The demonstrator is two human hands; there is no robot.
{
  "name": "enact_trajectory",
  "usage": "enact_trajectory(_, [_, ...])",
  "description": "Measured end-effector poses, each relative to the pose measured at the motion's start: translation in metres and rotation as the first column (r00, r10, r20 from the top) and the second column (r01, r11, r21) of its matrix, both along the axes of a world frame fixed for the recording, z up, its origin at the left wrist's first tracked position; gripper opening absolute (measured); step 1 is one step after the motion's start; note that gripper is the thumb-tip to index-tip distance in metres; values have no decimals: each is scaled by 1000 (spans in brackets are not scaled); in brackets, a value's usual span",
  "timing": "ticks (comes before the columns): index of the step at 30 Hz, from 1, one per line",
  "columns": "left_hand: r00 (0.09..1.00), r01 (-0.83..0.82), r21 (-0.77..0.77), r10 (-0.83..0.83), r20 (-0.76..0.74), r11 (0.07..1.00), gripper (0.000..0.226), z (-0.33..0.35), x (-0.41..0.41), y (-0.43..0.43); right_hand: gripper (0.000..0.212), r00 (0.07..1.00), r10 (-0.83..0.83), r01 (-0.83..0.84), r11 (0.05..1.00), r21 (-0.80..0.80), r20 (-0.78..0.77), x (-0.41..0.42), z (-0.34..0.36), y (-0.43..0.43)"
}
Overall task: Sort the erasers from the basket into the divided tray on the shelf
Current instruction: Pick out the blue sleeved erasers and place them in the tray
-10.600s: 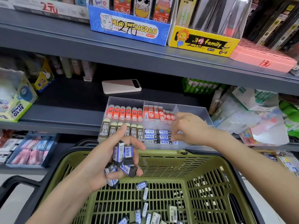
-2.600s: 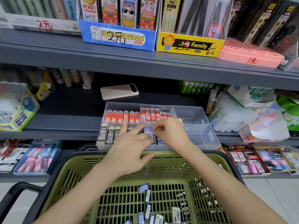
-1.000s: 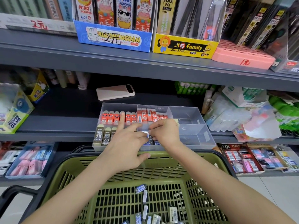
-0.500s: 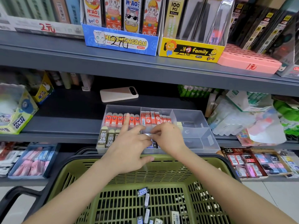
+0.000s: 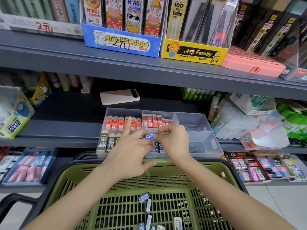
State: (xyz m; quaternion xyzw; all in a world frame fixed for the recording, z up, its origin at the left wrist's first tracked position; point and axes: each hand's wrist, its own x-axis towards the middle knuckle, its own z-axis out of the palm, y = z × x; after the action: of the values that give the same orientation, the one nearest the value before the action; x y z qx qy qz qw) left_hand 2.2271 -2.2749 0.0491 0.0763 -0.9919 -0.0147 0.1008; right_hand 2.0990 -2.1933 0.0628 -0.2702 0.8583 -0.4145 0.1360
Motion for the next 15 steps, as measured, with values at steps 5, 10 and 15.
enact_trajectory(5, [1000, 10, -9, -10, -10, 1000, 57, 1, 0, 0, 15, 950, 115, -87, 990, 109, -290, 0, -2, 7])
enact_trajectory(10, [1000, 1, -15, -2, -18, 1000, 62, 1, 0, 0, 11, 899, 266, -197, 955, 221, -348, -2, 1, 5])
enact_trajectory(15, [1000, 1, -36, -2, -19, 999, 57, 1, 1, 1, 14, 908, 290, -204, 937, 285, -302, -6, 1, 1])
